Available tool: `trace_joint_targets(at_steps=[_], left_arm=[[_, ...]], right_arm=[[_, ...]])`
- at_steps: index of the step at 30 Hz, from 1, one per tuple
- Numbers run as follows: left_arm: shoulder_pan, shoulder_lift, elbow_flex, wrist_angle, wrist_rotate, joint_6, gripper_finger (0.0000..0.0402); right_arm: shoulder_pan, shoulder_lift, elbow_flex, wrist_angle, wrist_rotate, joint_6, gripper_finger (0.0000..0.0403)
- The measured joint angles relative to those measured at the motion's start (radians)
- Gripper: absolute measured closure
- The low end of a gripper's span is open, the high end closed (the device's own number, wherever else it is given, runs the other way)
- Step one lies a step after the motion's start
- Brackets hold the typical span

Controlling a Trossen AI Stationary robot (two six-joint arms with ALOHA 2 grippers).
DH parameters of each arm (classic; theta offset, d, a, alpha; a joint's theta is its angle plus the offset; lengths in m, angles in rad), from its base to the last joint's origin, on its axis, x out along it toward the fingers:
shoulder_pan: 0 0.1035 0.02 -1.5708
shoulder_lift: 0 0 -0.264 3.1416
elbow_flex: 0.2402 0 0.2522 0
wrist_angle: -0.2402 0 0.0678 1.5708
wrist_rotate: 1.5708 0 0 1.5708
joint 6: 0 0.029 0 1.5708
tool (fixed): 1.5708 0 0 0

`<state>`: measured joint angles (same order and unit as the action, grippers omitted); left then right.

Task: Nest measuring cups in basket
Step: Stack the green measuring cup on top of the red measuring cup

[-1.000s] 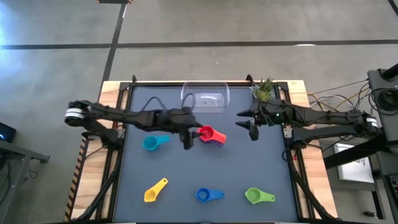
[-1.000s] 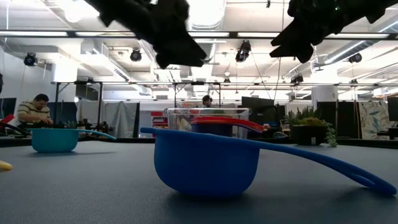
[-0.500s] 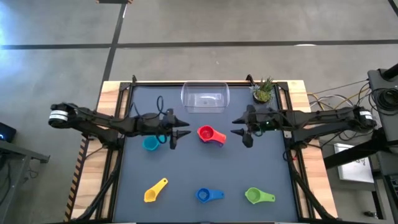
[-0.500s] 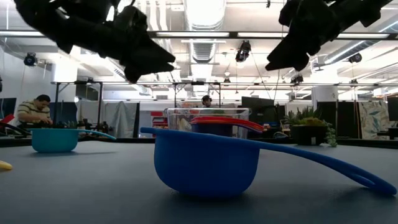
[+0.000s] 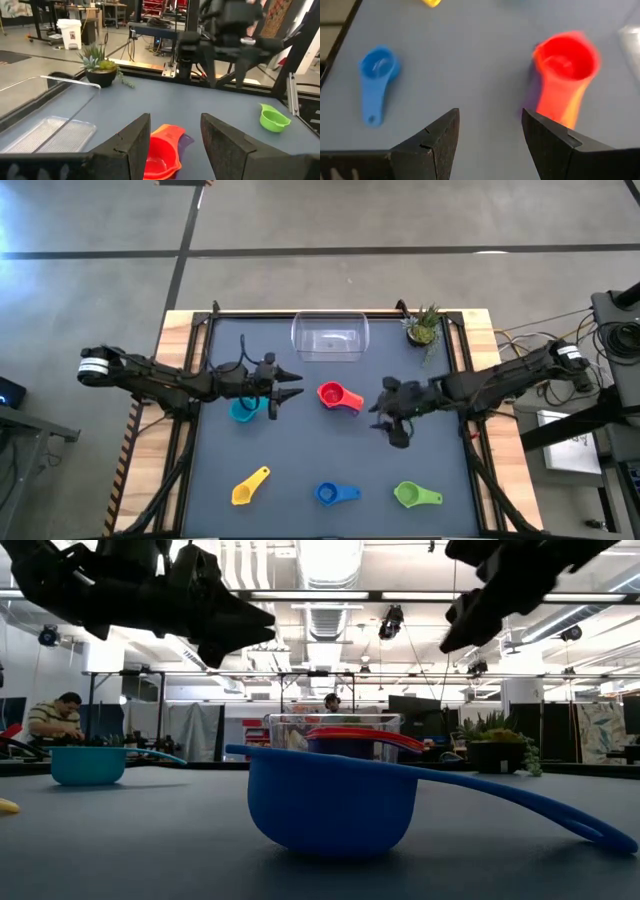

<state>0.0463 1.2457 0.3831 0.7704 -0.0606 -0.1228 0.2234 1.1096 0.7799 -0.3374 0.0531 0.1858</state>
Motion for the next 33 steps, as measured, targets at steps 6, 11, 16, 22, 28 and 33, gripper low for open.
trace_joint_targets(at_steps=[6, 11, 16, 22, 28, 33], left_arm=[[0.003, 0.003, 0.02, 0.004, 0.052, 0.005, 0.0245], [0.003, 0.009, 0.029, 0.007, 0.074, -0.016, 0.0245], [0.004, 0.006, 0.025, 0.04, 0.086, -0.007, 0.0245], [0.004, 0.006, 0.023, 0.052, 0.107, 0.009, 0.0245], [0.004, 0.006, 0.022, 0.052, 0.128, -0.005, 0.0245], [0.004, 0.002, 0.022, 0.059, 0.134, 0.008, 0.0245]], right_arm=[[0.103, 0.093, 0.041, -0.139, -0.016, 0.163, 0.02], [0.179, 0.169, 0.05, -0.178, -0.066, 0.297, 0.02], [0.256, 0.204, 0.051, -0.183, -0.108, 0.416, 0.02], [0.339, 0.194, 0.051, -0.189, -0.107, 0.548, 0.02], [0.429, 0.197, 0.051, -0.201, -0.106, 0.736, 0.02], [0.487, 0.237, 0.05, -0.204, -0.105, 0.856, 0.02]])
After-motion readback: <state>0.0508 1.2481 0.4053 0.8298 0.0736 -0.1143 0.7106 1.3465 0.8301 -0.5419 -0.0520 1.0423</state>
